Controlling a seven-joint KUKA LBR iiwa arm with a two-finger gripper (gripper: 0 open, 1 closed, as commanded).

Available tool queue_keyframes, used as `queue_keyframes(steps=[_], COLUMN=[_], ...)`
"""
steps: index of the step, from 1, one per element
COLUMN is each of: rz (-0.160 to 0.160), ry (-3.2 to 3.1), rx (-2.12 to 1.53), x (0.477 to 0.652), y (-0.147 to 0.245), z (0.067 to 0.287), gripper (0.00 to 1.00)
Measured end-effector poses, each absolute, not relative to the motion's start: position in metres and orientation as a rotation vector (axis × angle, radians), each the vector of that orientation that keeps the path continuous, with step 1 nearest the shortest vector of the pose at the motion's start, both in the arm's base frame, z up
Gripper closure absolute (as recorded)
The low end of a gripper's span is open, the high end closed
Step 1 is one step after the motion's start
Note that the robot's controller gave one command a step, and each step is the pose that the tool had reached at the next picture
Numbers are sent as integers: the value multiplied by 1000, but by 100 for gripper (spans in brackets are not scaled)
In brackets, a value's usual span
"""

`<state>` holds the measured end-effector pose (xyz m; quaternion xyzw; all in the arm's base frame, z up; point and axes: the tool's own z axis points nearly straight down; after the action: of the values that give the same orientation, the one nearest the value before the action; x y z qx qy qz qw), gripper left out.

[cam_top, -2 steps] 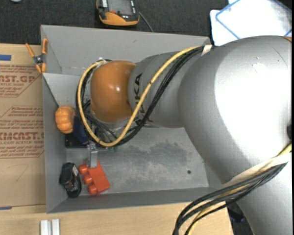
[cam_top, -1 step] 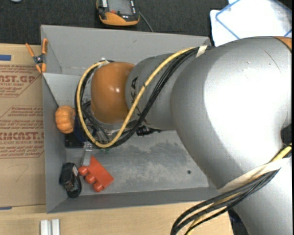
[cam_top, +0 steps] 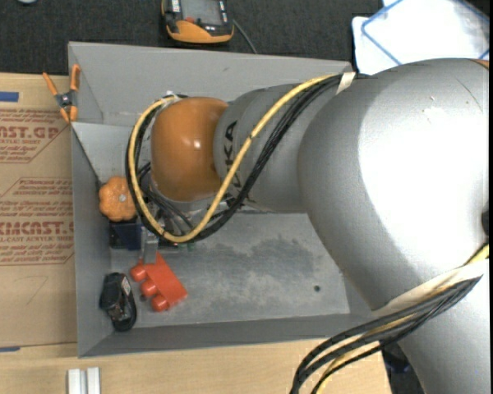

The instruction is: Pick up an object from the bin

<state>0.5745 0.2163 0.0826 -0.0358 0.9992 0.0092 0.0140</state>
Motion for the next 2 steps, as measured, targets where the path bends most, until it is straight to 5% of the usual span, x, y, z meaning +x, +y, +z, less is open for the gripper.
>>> queue_keyframes(steps=[1, 2], rz=[29, 28], ry=[3112, 3115], rx=[-111, -112], x=[575, 573], y=[216, 216], z=[83, 108], gripper=[100, 100])
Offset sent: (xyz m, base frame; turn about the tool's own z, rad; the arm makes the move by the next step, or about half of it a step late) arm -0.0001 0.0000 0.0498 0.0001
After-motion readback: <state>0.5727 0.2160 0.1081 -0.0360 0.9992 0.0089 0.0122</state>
